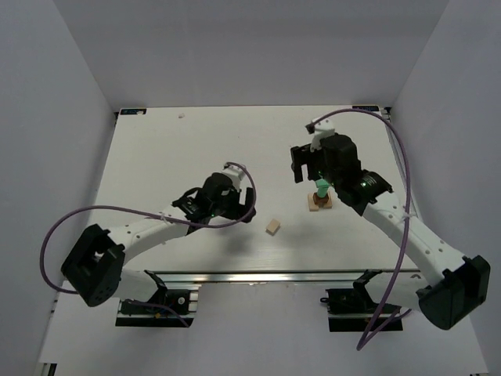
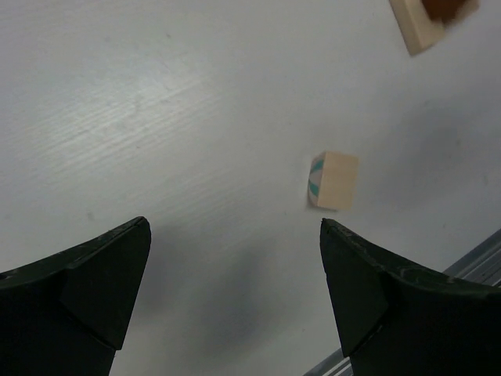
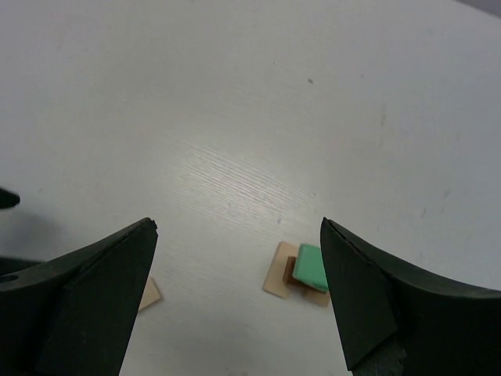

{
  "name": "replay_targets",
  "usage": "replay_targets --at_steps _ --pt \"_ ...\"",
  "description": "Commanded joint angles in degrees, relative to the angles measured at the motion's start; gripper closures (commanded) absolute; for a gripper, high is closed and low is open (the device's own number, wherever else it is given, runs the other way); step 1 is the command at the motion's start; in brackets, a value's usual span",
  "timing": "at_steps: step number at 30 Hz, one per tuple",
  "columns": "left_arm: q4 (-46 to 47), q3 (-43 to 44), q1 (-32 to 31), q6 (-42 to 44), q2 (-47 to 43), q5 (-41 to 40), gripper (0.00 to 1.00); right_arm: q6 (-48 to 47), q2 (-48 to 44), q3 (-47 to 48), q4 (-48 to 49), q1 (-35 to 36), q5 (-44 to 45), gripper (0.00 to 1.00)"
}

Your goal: Build the wood block tower

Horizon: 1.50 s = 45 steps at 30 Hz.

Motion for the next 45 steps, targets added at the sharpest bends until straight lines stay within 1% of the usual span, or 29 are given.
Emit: replay_targets --at_steps 1,3,4,6,9,15,18,19,22,23,25,26,27,29,31,33,35,36,40,41,42,43,44,45 --pt "0.7 2.5 -6.1 3.3 4.8 -4.1 0.02 13.2 -5.4 -6.0 0.4 -2.5 11.1 0.11" --pt "1.4 4.2 -9.2 3.9 7.5 -5.3 0.02 13.7 -8.3 -8.2 0.9 -5.1 10.1 0.11" --pt "1.8 5.0 -9.9 4.2 10.3 -5.0 0.02 14.2 -11.0 -10.3 1.1 -5.7 9.7 0.11" --pt "2.5 7.6 -11.9 5.2 12.9 -4.0 0.02 14.5 -14.6 -12.2 1.7 -7.7 9.1 0.11" --pt "1.8 10.5 -14.6 5.9 17.7 -4.9 0.02 13.6 -17.8 -15.7 3.3 -9.8 7.7 0.11" --pt "-0.2 15.2 -17.6 5.8 24.1 -7.1 0.02 12.9 -19.4 -19.7 4.0 -14.1 3.2 0.11" --pt "-1.7 17.0 -18.3 5.7 26.0 -9.6 0.07 12.5 -19.4 -20.8 4.3 -15.7 1.4 0.11" --pt "-2.1 17.2 -18.5 5.7 26.3 -10.3 0.12 12.5 -19.5 -21.0 4.4 -16.0 1.1 0.11" --pt "-2.8 18.5 -18.9 5.8 27.5 -11.5 0.19 12.3 -19.6 -21.7 4.8 -16.9 0.2 0.11" --pt "-2.8 18.8 -19.0 5.9 27.6 -11.5 0.25 12.3 -19.6 -21.8 4.9 -17.3 0.0 0.11" --pt "-2.8 19.2 -19.1 5.9 28.3 -11.7 0.3 12.2 -19.6 -22.3 5.0 -17.7 -0.4 0.11" --pt "-2.9 19.6 -19.1 5.8 28.5 -11.7 0.4 12.0 -19.7 -22.3 5.0 -17.8 -0.5 0.11" --pt "-3.0 19.9 -19.1 5.7 28.7 -11.5 0.45 12.0 -19.7 -22.4 5.0 -17.9 -0.7 0.11" --pt "-2.7 20.0 -19.1 5.7 28.7 -10.5 0.49 11.9 -19.6 -22.6 4.9 -18.1 -1.0 0.11" --pt "-2.2 19.6 -19.1 5.8 28.2 -9.7 0.5 11.8 -19.6 -22.8 5.0 -18.2 -1.1 0.11" --pt "-1.5 19.0 -19.1 5.9 27.5 -9.5 0.58 11.7 -19.7 -22.8 5.0 -18.2 -1.3 0.11" --pt "-1.4 19.0 -19.1 6.1 27.4 -9.5 0.63 11.5 -19.8 -22.9 4.8 -18.2 -1.5 0.11" --pt "-1.4 19.0 -19.1 6.4 27.5 -9.5 0.69 11.4 -19.8 -23.0 4.8 -18.2 -1.4 0.11" --pt "-1.0 18.7 -19.1 6.1 27.7 -8.8 0.8 10.8 -20.3 -23.0 4.9 -18.4 -2.5 0.11" --pt "-0.8 18.2 -19.1 5.7 27.1 -8.8 0.89 9.6 -20.8 -23.2 5.1 -18.3 -5.2 0.11" --pt "-0.5 18.2 -19.1 5.7 26.6 -9.1 0.89 8.9 -21.0 -23.3 5.2 -18.4 -7.1 0.11" --pt "0.7 17.4 -18.8 5.5 25.7 -9.3 0.97 7.8 -21.5 -23.4 5.7 -18.3 -9.3 0.11" --pt "1.8 16.8 -18.6 5.5 24.7 -9.0 1.0 7.0 -21.9 -23.5 6.4 -18.3 -15.1 0.11" --pt "2.9 16.1 -18.1 5.6 22.3 -7.0 1.0 5.4 -22.4 -24.3 7.4 -18.4 -18.3 0.11"
